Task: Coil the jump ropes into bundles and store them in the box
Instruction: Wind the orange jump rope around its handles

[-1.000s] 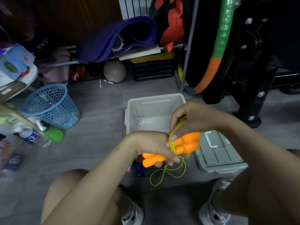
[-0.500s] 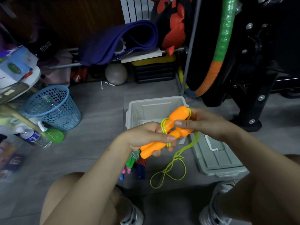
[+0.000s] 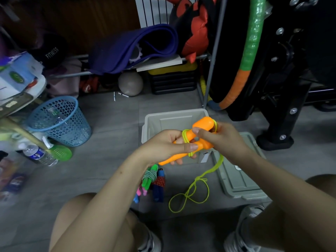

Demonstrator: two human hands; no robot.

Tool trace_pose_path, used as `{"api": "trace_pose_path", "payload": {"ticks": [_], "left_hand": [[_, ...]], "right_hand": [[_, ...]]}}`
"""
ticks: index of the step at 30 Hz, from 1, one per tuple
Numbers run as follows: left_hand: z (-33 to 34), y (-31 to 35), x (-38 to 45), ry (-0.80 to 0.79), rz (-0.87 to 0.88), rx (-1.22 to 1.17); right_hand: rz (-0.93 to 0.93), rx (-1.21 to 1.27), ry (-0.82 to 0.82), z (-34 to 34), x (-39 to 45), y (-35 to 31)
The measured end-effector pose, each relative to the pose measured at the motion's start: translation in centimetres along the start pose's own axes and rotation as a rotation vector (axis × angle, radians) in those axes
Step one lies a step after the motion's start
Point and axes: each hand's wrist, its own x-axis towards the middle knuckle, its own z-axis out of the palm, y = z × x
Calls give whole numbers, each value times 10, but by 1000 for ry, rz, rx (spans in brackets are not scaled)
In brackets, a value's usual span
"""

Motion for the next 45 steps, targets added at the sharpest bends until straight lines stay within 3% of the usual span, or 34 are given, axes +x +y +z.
{"api": "trace_pose_path", "payload": {"ticks": [6,11,17,21,29,36,42,45], "left_hand": [[-3,-5,0,75,92,-93],[-1,-12,3,116,93,-148],[2,-11,9,231,105,-381],[2,-8,7,174,100,-545],[1,-3,6,47,21,-552],[3,-9,6,-30,-45,-749],[-10,-13,3,123,32,-608],[-18,-16,3,244,78,-529]], "right_hand": [[129,154,-230,-10,1,-4],[189,400,-239,-5,-4,9],[65,707,-312,11,-6,25],[-72,491,-215,16,-8,23],[-54,242,2,8,-4,15],[-43,199,-17,11,-6,13],[24,176,-108,11,-10,16],[-101,-203,-129,6,-17,16]]}}
